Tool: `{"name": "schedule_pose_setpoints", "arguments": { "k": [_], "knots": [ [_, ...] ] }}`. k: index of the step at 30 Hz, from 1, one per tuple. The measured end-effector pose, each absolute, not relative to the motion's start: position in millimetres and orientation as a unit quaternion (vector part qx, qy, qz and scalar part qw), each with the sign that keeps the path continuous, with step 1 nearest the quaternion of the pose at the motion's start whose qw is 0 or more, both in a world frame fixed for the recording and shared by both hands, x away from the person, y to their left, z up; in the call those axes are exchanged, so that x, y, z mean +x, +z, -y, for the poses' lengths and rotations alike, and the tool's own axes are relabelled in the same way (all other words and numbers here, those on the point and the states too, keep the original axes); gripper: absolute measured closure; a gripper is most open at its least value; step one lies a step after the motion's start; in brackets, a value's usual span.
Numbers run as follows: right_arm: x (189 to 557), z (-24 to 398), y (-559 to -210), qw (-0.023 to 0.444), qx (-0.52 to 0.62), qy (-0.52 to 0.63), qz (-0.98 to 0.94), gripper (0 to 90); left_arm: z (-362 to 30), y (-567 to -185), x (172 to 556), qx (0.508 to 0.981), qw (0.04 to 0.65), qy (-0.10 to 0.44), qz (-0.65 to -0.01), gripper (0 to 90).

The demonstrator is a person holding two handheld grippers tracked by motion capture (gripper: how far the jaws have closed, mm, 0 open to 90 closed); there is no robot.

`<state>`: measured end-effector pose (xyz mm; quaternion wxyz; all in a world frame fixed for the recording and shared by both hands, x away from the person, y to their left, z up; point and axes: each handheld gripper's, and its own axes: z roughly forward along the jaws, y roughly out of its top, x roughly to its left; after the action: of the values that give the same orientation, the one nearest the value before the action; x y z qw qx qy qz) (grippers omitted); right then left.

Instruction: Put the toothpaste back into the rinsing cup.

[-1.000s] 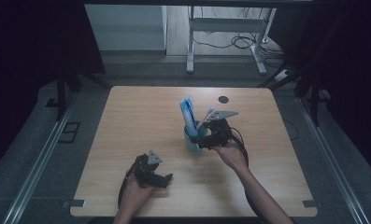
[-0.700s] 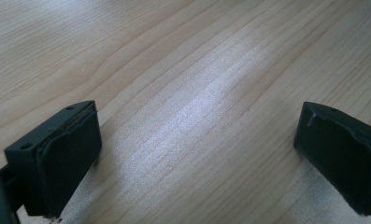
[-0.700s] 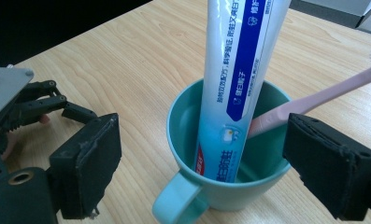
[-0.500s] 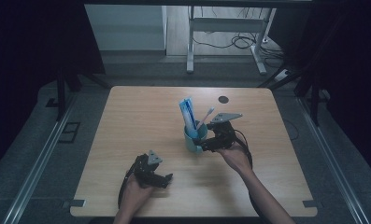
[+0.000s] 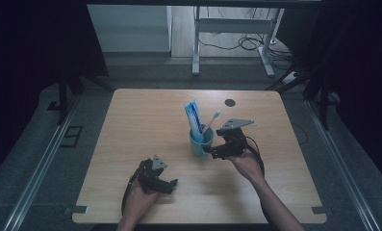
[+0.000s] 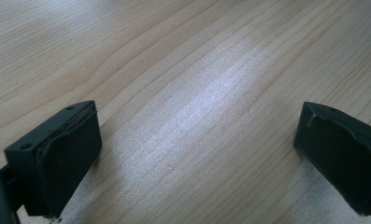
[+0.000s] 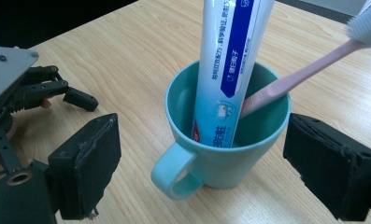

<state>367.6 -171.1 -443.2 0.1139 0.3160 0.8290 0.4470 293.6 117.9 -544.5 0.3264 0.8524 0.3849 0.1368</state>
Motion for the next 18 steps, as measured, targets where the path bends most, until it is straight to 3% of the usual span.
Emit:
{"name": "schedule_pose_setpoints", "arguments": {
  "k": [18],
  "knots": [
    [358, 188, -445, 0.125, 0.315, 0.439, -0.832, 8.3, -118, -545, 294, 0.852, 0.327, 0.137, -0.385, 1.0]
  ]
}}
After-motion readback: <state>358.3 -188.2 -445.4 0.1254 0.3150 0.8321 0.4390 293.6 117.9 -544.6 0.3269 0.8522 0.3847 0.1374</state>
